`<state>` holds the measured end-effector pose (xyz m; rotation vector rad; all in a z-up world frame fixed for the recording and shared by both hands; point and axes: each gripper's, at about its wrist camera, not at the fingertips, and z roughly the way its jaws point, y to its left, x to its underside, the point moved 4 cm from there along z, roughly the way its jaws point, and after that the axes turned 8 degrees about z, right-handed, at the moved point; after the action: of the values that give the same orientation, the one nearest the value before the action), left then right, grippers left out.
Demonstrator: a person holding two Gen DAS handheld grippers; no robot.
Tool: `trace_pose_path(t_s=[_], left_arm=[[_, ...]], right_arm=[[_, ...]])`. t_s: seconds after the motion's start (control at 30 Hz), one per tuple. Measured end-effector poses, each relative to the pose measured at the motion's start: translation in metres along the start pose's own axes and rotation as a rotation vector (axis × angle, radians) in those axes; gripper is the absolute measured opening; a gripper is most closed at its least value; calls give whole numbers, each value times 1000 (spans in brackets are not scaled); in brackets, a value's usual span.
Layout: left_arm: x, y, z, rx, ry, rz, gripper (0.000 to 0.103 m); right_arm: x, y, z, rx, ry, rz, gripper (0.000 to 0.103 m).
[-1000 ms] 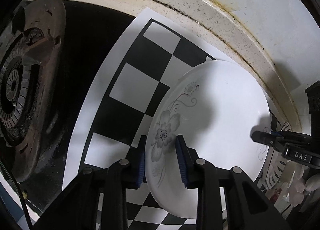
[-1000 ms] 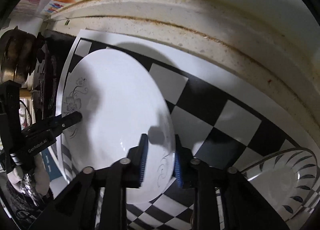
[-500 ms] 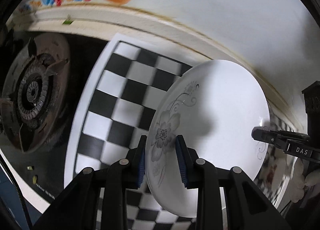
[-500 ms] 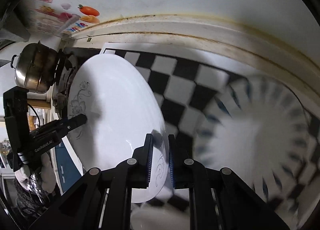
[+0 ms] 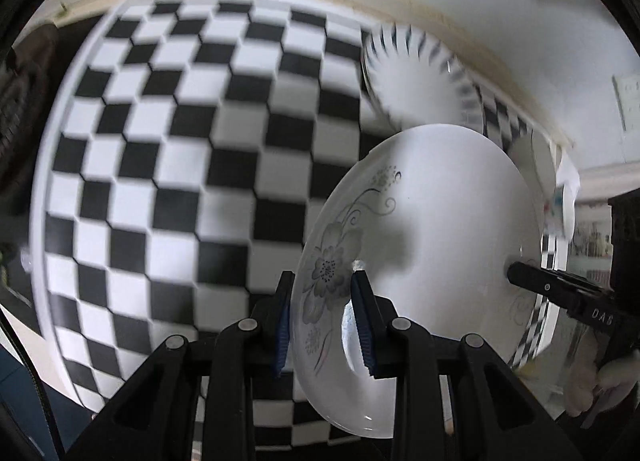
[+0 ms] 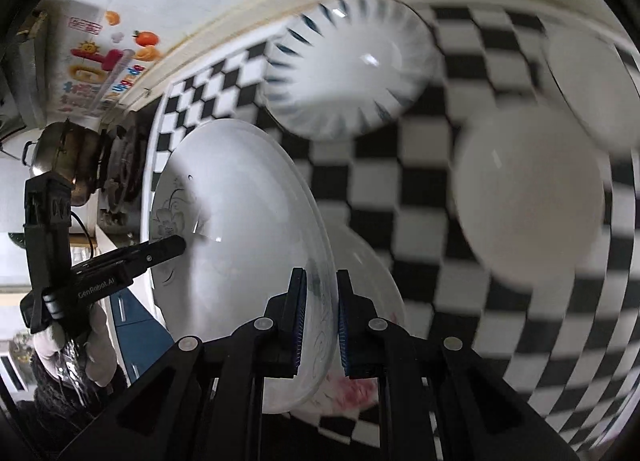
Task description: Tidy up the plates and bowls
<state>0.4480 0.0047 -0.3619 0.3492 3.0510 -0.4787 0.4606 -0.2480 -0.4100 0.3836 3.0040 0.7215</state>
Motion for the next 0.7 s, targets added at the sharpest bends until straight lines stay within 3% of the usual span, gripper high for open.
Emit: trace_pose_path(t_s=[0.23, 0.4, 0.53, 0.7], left_arm=[[17, -19, 36, -47, 91, 71, 26], [22, -34, 38, -137, 87, 144, 25], [28, -44, 38, -238, 73, 220, 24], [24, -50, 36, -264, 70, 233, 24]], right_arm=[[41, -38, 31, 29, 18, 75, 16], [52, -49, 36, 27, 26, 77, 15], [54, -41, 37, 88, 4, 24, 14], [52, -42, 37, 81, 13, 31, 14]])
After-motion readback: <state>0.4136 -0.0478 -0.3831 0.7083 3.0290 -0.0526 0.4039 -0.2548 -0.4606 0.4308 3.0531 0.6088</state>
